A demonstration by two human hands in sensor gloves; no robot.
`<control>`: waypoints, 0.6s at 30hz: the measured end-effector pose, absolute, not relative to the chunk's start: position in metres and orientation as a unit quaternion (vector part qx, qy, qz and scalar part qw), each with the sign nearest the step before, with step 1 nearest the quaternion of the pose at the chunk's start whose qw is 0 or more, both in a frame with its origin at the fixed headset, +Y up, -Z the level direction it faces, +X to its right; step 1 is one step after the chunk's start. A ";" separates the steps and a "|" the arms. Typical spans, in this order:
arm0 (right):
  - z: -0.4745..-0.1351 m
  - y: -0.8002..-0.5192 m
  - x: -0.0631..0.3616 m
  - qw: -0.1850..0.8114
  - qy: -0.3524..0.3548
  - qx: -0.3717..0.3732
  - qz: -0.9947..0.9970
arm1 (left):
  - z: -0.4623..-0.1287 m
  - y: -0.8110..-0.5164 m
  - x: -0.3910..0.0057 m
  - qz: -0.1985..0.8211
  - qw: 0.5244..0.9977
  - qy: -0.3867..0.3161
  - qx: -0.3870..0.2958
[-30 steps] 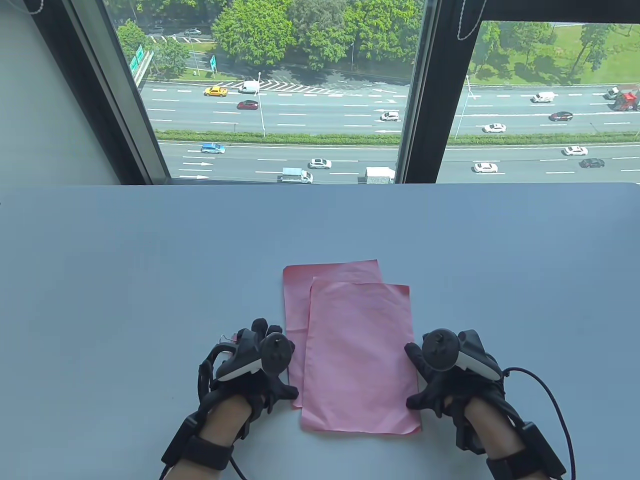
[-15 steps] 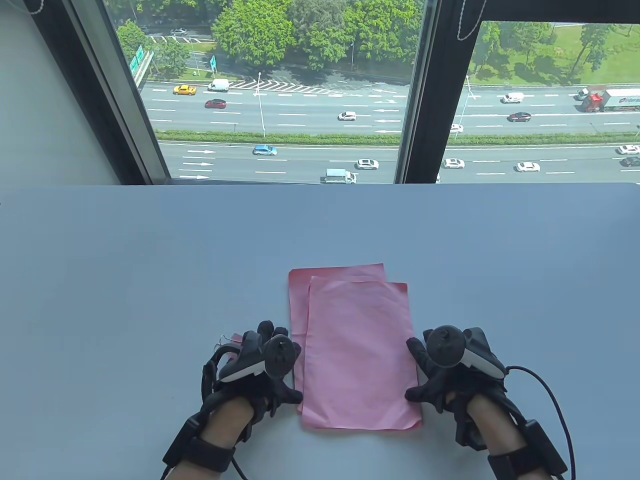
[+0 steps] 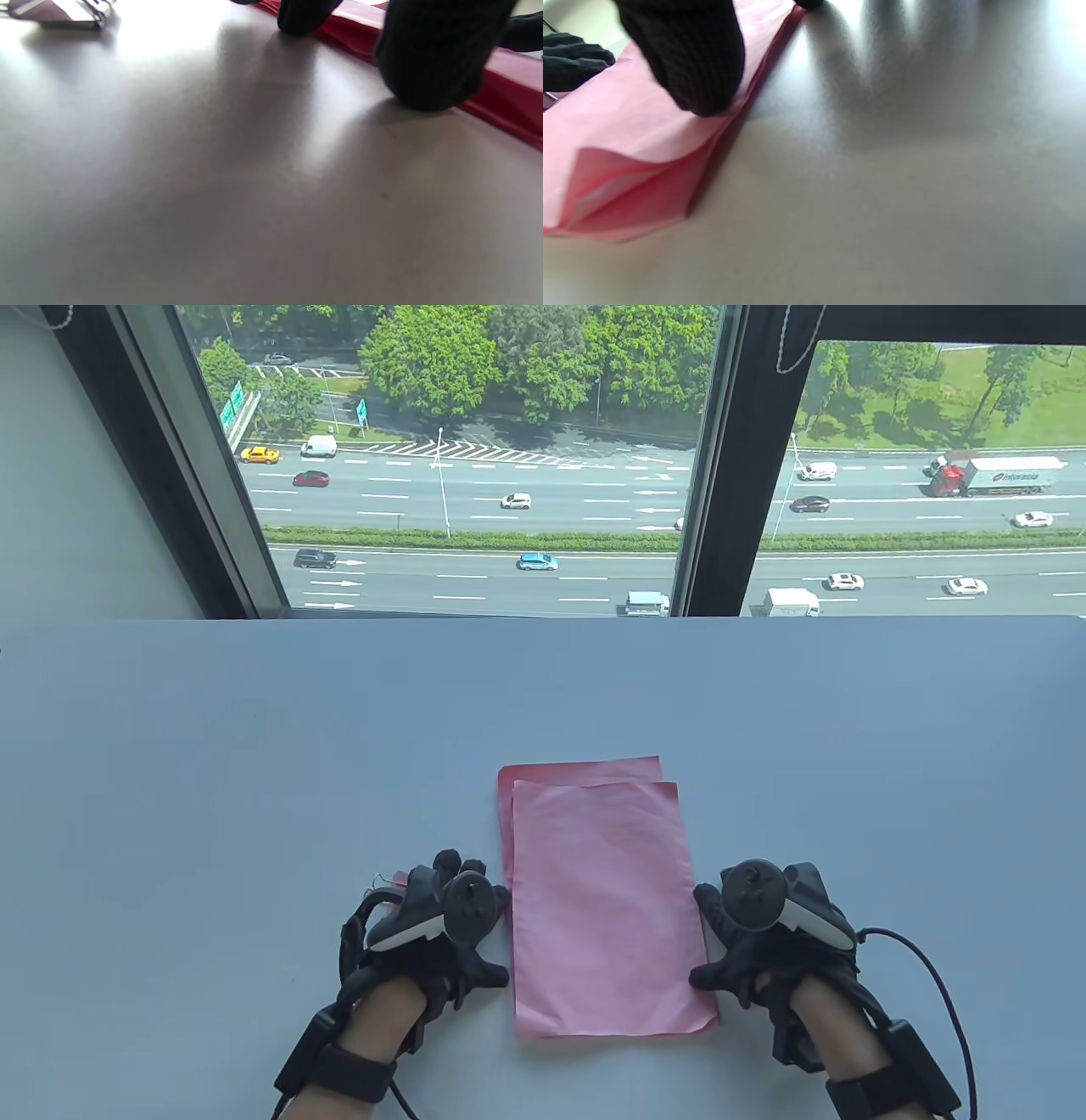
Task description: Clip paper with binder clip (Left hand to clip)
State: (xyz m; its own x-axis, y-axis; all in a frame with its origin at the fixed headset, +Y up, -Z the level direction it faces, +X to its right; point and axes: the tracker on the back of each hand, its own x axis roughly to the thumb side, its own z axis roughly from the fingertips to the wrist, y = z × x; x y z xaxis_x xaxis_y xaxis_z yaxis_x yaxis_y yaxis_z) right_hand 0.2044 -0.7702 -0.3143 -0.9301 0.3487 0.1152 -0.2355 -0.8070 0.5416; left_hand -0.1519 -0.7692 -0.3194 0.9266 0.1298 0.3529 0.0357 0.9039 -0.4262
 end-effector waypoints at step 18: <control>-0.311 -0.759 0.194 0.189 0.210 0.145 0.948 | -0.310 -0.747 -0.149 0.055 0.962 -0.216 -0.161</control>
